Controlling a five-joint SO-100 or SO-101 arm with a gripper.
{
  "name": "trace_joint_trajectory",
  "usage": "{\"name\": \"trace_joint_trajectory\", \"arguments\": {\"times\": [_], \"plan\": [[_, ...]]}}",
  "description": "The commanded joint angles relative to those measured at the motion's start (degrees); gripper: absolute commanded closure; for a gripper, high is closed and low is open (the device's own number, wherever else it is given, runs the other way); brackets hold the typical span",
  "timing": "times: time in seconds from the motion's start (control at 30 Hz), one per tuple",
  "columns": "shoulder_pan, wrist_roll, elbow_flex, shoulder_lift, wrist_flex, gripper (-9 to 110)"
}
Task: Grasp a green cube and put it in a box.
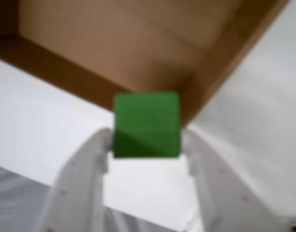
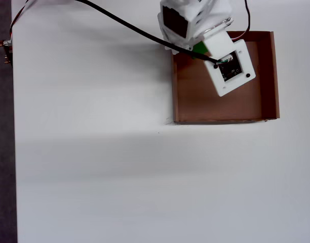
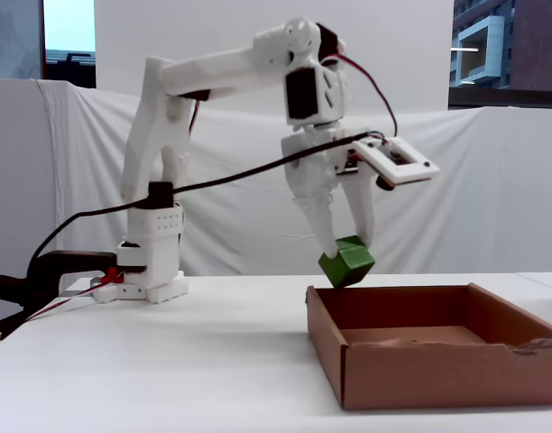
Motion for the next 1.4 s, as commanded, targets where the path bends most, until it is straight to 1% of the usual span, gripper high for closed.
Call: {"name": "trace_joint_trajectory", "arguments": {"times": [0.0,0.17,0.67,1.17,1.23,1.27,1.37], "plan": [[-1.2,0.2,-1.6,0.4,0.3,86],[-1.4,0.2,-1.5,-2.4,-0.2,86],[1.7,-0.5,-9.0,-11.2,-1.3,86],[1.8,-0.5,-12.1,-16.3,-1.6,86],[1.4,-0.5,-12.1,-16.6,-1.6,85],[1.3,-0.4,-12.1,-16.6,-1.6,81],[1.4,-0.4,-12.0,-16.3,-1.6,80]]}}
